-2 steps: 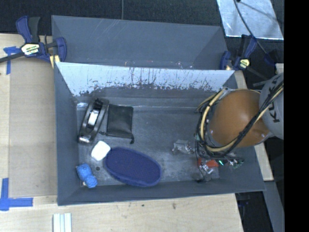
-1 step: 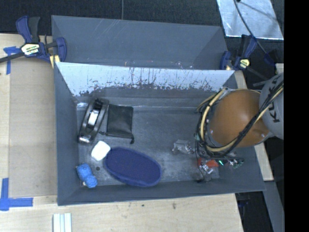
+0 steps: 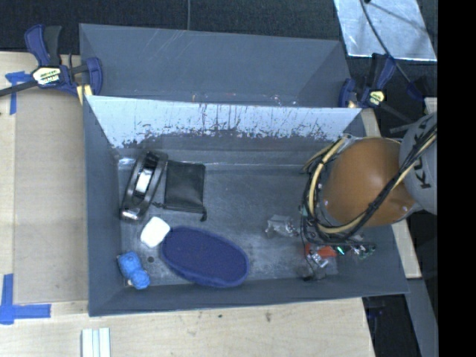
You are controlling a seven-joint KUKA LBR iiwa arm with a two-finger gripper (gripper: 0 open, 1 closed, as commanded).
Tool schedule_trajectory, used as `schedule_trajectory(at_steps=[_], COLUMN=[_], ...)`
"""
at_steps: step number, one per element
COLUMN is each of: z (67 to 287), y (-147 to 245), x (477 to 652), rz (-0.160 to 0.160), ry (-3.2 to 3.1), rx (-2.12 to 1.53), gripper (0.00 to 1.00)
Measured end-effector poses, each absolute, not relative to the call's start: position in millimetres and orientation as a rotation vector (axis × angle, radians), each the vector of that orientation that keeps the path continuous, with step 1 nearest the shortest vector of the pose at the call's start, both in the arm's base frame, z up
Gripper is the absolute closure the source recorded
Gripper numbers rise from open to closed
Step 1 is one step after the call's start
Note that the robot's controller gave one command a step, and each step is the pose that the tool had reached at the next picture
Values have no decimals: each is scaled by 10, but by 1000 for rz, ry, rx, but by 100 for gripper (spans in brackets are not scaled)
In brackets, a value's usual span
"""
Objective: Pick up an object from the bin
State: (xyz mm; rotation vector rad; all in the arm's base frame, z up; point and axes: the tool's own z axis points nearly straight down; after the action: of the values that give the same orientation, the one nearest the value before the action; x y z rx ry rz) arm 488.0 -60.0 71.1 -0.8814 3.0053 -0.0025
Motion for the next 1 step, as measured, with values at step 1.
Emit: schedule_trajectory(at_steps=[1], z=[792], y=[-1182], x=[4839], rz=[-4], ry=[3111], rx=[-375], gripper=[0])
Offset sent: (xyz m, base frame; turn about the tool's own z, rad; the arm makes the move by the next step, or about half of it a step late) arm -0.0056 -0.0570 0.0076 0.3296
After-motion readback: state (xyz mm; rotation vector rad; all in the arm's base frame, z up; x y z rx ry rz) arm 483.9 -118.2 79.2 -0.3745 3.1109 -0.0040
